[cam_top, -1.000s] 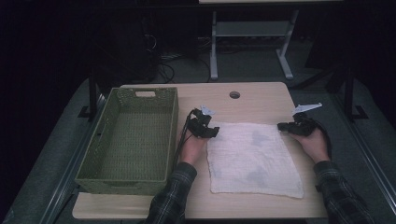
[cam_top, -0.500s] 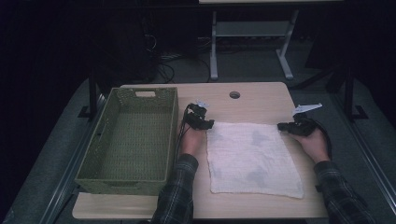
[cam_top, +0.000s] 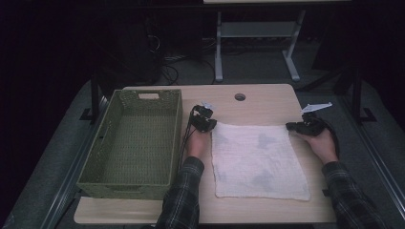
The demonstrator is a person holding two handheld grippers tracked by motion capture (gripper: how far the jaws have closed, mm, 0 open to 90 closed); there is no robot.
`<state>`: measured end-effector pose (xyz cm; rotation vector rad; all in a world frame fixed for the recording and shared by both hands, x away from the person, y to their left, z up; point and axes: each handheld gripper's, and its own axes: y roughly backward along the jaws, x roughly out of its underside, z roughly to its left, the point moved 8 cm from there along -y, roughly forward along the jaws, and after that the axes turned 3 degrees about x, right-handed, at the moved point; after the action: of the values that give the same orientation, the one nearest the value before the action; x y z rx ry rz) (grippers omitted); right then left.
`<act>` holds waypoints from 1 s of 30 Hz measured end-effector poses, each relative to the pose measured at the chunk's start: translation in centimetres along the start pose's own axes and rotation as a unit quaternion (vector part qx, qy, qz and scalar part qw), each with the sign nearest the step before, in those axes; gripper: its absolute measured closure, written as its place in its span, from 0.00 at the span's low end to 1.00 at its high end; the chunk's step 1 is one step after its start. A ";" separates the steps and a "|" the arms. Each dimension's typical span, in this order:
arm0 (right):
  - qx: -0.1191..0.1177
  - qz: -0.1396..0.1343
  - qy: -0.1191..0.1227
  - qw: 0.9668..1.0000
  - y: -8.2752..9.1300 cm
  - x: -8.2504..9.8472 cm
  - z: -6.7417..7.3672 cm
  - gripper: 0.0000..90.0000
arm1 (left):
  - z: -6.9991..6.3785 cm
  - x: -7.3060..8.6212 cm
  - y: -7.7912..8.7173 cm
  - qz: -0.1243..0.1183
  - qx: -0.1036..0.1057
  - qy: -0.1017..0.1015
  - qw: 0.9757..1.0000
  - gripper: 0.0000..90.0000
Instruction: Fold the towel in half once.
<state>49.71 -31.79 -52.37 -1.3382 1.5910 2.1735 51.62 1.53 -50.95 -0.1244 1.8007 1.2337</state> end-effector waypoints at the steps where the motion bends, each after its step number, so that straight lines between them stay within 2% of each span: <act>1: 0.001 -0.001 -0.002 1.000 0.2 -0.3 -0.2 0.96 | -0.1 -0.4 0.3 -0.007 -0.001 -0.001 1.000 0.96; 2: 0.004 -0.008 -0.003 1.000 0.7 -1.0 -0.6 0.96 | -0.2 -1.2 0.9 -0.020 -0.007 -0.005 1.000 0.96; 3: 0.004 -0.008 -0.003 1.000 0.7 -1.0 -0.6 0.96 | -0.2 -1.2 0.9 -0.020 -0.007 -0.005 1.000 0.96; 4: 0.008 -0.015 0.002 1.000 1.1 -2.0 -0.9 0.96 | -0.2 -2.1 1.5 -0.035 -0.015 -0.005 0.999 0.96; 6: 0.009 -0.019 0.004 1.000 1.7 -2.9 -1.2 0.96 | -0.2 -2.5 1.7 -0.038 -0.017 -0.004 0.999 0.96; 7: 0.009 -0.024 0.000 1.000 1.9 -3.4 -1.4 0.96 | 0.0 -3.3 2.2 -0.046 -0.021 -0.001 0.999 0.96; 8: 0.010 -0.029 -0.004 1.000 2.2 -3.8 -1.6 0.96 | 0.0 -3.3 2.2 -0.046 -0.021 -0.001 0.999 0.96; 14: 0.008 -0.060 -0.016 0.998 3.5 -5.0 -1.6 0.96 | -0.3 -4.6 3.6 -0.057 -0.017 -0.001 0.998 0.96; 15: 0.008 -0.060 -0.016 0.998 3.5 -5.0 -1.6 0.96 | -0.4 -4.6 3.9 -0.057 -0.016 0.001 0.998 0.96; 16: 0.006 -0.061 -0.012 0.998 3.8 -4.8 -1.4 0.96 | -0.8 -4.5 4.3 -0.053 -0.016 -0.007 0.998 0.96; 20: 0.004 -0.064 -0.010 0.998 4.2 -4.3 -1.1 0.96 | -1.4 -4.1 4.9 -0.049 -0.016 -0.016 0.999 0.96; 26: -0.002 -0.058 -0.005 0.998 4.8 -3.0 -0.3 0.96 | -2.4 -3.3 6.0 -0.047 -0.010 -0.018 0.999 0.96; 30: -0.003 -0.056 0.005 0.998 5.5 -2.0 0.6 0.96 | -3.3 -2.0 6.5 -0.035 -0.007 -0.019 0.999 0.96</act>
<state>47.44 -32.89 -47.07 -1.4055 1.4758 2.1109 47.21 1.39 -44.75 -0.1699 1.7395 1.1918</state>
